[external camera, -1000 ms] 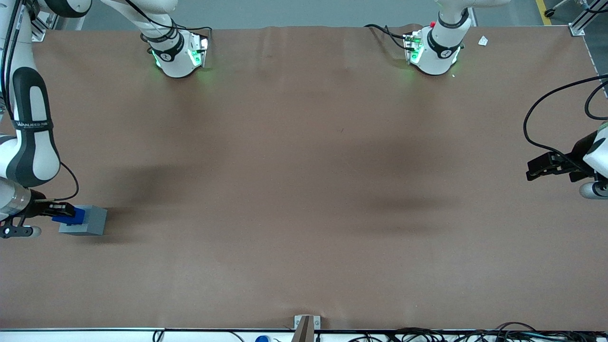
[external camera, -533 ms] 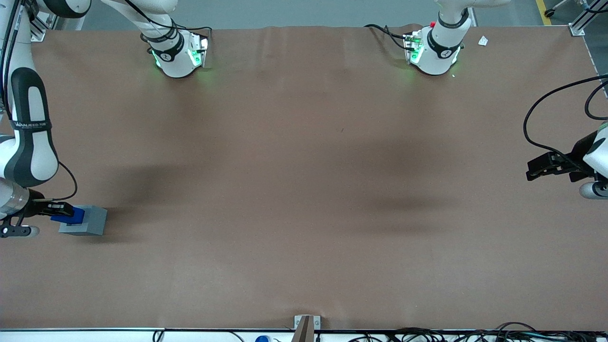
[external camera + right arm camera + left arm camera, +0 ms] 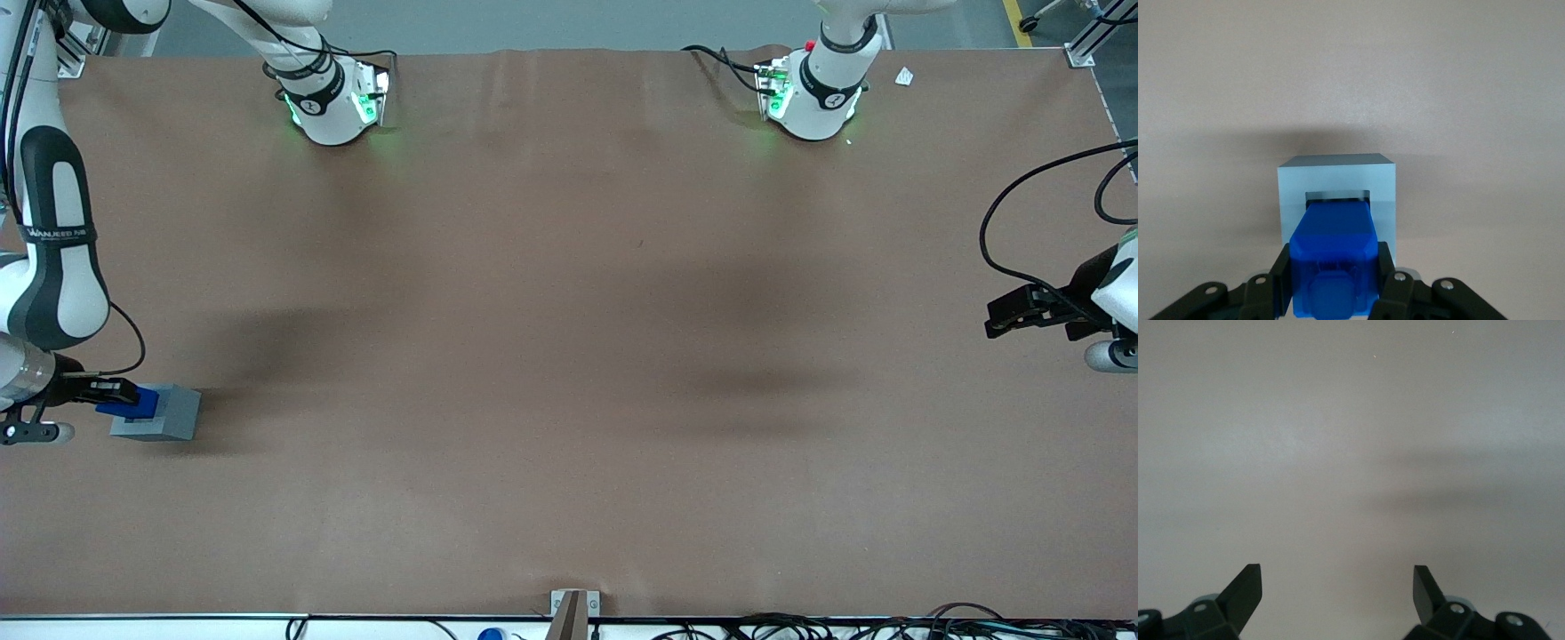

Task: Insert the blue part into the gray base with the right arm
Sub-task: 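Lower the blue block into the gray base's square hole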

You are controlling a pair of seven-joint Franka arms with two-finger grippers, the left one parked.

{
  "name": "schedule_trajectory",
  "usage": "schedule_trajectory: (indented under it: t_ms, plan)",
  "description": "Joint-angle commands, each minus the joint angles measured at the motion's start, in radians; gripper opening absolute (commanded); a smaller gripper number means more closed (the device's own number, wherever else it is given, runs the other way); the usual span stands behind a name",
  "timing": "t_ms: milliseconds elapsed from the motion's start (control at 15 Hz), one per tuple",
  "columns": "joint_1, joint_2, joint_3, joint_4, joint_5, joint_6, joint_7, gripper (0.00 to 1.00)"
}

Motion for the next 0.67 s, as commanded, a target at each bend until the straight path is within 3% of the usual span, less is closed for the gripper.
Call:
schedule_trajectory:
  t_ms: [0, 600]
  plan:
    - [-0.005, 0.030, 0.012, 0.011, 0.004, -0.005, -0.006, 0.04]
    - [-0.002, 0.039, 0.012, 0.049, 0.003, -0.007, -0.005, 0.04]
